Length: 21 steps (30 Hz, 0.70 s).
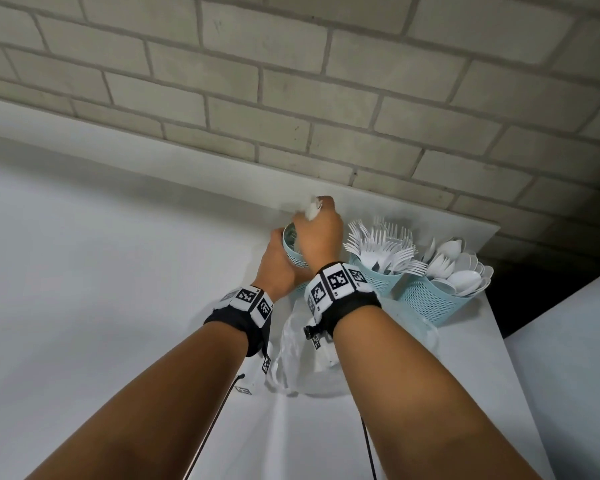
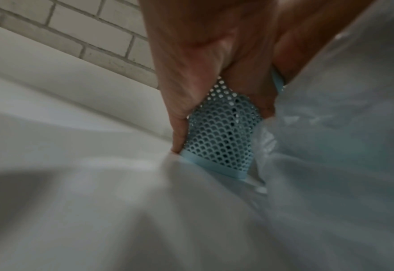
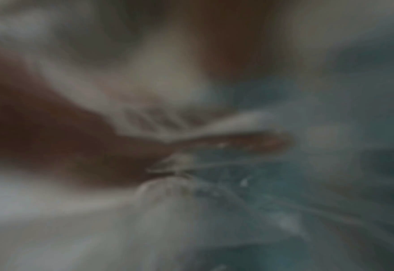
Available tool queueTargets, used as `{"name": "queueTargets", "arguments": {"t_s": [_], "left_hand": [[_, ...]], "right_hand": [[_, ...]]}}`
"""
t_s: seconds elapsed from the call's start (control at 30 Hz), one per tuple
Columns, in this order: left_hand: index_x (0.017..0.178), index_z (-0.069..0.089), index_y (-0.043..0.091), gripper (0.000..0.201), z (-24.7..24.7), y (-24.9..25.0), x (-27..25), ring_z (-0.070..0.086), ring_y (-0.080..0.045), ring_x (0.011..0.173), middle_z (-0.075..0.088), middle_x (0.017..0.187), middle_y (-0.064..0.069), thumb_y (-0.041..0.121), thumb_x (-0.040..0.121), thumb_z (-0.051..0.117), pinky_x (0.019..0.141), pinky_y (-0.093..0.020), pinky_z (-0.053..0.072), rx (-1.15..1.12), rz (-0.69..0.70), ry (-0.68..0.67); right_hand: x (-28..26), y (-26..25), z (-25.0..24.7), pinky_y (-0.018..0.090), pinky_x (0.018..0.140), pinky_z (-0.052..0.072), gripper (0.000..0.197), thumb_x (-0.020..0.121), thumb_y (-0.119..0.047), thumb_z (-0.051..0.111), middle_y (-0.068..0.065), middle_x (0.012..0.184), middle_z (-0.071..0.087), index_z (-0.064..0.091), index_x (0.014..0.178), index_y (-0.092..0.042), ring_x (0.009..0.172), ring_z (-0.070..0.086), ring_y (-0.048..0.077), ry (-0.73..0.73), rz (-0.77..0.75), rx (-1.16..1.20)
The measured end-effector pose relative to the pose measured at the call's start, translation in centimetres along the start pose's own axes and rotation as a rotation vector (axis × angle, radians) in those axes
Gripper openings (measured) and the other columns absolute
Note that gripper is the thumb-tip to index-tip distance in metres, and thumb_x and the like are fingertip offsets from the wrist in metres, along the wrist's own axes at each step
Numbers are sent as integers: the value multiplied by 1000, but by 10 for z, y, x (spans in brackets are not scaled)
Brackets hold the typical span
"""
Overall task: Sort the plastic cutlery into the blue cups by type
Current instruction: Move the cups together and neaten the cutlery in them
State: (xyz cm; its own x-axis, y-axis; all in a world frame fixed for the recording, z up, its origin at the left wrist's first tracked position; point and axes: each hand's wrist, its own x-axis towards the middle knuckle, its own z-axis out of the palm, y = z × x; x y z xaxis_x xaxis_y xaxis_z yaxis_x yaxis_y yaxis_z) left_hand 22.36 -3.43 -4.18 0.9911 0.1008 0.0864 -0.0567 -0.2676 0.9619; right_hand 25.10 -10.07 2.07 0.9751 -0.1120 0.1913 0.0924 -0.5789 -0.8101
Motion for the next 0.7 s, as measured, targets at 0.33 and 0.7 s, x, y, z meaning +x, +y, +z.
{"name": "queueTargets", "arguments": {"t_s": [0.33,0.7], "left_hand": [[139,21,0,79,-6,7,4,53,-20,105,49,123,-12,19,80,70,83,-26,39,108,19,-48],[139,23,1,83,-7,6,4,57,-28,105,54,123,-17,17,76,75,80,-25,38,156,6,-68]], "right_hand": [[0,-3,9,44,118,12,89,80,-34,67,15,156,16,15,149,-15,146,7,26,62,-36,-237],[5,-1,9,41,84,47,39,91,-26,55,19,111,64,45,123,-5,106,59,37,77,19,-257]]}}
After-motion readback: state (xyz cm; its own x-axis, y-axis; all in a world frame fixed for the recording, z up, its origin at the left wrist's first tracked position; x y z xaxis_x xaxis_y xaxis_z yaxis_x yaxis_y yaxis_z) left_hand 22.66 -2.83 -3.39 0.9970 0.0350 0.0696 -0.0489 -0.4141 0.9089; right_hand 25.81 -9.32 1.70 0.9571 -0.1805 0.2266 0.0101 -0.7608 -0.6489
